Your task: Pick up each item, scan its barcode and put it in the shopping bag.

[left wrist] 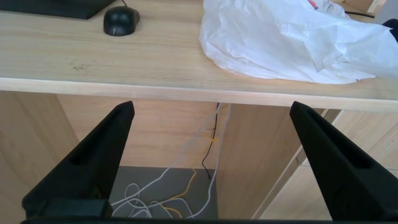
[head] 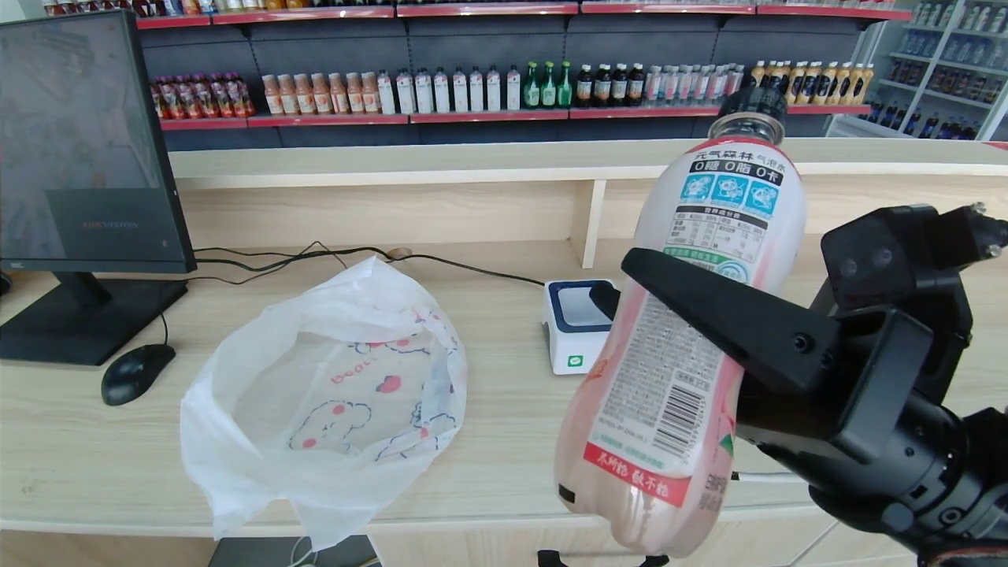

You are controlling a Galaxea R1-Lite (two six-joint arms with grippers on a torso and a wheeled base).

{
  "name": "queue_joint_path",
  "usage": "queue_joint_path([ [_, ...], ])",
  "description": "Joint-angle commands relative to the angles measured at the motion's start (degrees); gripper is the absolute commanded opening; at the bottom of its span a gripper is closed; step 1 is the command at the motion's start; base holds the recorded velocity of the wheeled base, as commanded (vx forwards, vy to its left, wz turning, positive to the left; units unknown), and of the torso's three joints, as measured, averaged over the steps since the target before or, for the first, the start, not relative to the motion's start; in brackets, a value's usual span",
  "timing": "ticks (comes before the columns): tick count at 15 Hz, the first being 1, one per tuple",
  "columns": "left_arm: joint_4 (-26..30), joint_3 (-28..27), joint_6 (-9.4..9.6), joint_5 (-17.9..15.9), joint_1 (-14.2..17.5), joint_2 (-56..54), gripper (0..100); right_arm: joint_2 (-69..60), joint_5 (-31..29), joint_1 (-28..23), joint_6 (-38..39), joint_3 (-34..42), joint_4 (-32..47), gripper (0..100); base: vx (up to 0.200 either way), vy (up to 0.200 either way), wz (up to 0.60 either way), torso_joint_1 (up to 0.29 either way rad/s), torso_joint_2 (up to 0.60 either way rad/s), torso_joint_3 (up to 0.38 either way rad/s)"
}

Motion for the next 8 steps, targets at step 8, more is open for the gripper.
queue_joint_path([
  [8,0.0,0.0,-0.02,0.0,0.0,0.0,100,-1.1,0.0,0.1,-0.2,-1.5,-0.1,0,0.0,0.0,0.0,0.0,0.0,0.0],
])
